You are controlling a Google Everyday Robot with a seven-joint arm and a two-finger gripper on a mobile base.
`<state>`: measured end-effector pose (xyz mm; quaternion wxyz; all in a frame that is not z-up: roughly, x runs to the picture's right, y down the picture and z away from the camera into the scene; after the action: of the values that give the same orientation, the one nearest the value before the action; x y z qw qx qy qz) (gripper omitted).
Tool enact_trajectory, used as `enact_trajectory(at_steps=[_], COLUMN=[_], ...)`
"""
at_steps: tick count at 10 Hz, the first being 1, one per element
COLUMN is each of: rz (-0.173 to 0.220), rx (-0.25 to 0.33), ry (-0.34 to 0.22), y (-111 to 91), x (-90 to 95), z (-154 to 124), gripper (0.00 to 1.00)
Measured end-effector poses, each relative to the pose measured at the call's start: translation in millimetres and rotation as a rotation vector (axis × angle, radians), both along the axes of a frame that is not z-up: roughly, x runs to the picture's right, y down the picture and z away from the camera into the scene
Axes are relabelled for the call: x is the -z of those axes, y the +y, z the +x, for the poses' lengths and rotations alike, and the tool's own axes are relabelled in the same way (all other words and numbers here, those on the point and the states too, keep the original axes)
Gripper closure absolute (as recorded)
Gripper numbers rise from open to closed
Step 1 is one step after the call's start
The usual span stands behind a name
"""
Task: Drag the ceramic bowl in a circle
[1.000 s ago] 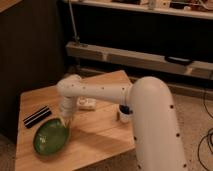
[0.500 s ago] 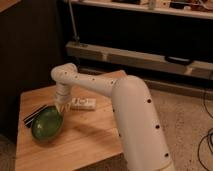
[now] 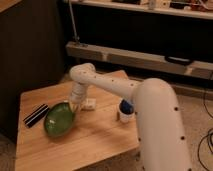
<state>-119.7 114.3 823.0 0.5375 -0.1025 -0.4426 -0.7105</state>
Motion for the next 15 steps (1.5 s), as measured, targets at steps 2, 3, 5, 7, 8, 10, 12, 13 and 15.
enact_trajectory(at_steps=[2, 3, 5, 7, 8, 10, 12, 13, 15], rz=[-0.016, -0.029, -0.063, -0.063, -0.054, -0.032, -0.014, -0.007, 0.001], rx=[-0.054, -0.08, -0.121, -0.123, -0.103, -0.04, 0.032, 0.072, 0.123], ry=[0.059, 0.091, 0.158, 0.161, 0.146, 0.083, 0.018, -0.014, -0.062], y=[3, 6, 15, 34, 42, 67, 98, 112, 128], x=[5.8, 7.7, 7.1, 5.1, 9.0, 22.2, 39.9, 47.3, 55.5], z=[51, 77, 121, 133, 131, 100, 50, 22, -26], gripper=[1.0, 1.0, 1.0, 1.0, 1.0, 1.0, 1.0, 1.0, 1.0])
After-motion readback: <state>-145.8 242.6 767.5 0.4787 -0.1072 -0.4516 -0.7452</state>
